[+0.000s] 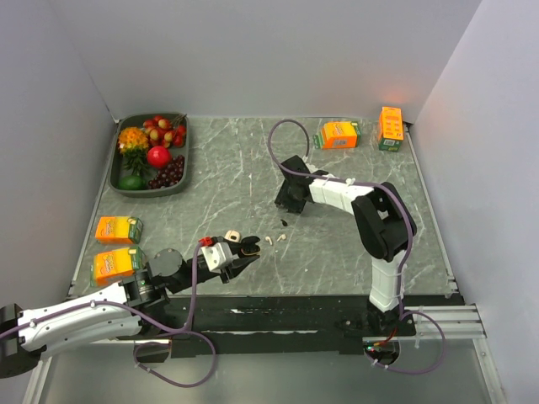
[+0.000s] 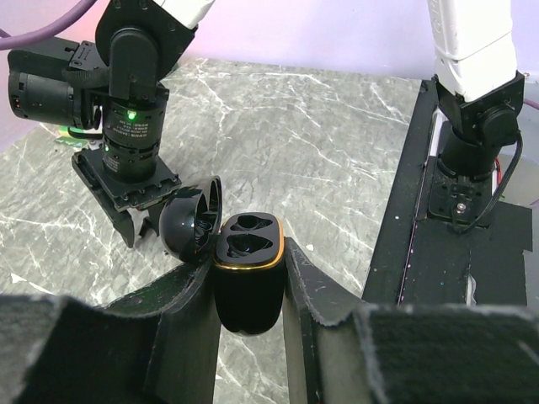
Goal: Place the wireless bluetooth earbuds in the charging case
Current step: Adjust the earbud at the center of the board.
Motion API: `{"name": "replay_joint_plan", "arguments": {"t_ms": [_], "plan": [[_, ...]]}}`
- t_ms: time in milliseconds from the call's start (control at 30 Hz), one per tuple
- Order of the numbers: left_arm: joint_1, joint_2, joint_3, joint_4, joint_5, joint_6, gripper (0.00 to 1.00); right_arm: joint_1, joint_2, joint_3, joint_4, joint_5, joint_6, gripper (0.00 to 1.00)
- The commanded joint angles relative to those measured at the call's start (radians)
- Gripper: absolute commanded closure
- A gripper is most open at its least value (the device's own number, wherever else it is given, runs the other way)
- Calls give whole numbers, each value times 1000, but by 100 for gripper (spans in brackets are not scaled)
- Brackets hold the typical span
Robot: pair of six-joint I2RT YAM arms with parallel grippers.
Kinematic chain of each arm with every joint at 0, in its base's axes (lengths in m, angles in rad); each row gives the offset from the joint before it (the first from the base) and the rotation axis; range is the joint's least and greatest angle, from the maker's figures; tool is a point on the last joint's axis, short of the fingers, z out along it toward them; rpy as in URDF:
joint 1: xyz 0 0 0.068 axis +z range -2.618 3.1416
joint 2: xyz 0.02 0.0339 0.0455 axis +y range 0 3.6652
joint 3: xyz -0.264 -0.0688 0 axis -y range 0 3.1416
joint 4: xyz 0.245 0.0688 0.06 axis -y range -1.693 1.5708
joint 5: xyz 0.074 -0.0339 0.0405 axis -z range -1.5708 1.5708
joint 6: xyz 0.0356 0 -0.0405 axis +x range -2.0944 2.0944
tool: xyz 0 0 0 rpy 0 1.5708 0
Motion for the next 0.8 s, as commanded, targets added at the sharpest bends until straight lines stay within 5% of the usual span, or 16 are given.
{"name": "replay_joint_plan", "arguments": {"t_ms": [0,467,767], "plan": [[-5,-4,6,29,-7,-5,99,-11,13,2,-41,62,-19,48],[-5,7,9,38,-7,-6,99,21,-249,-242,40,77,-214,44],[-7,-2,7,31,-7,-17,99,135,-268,-245,58,138,-285,48]]}}
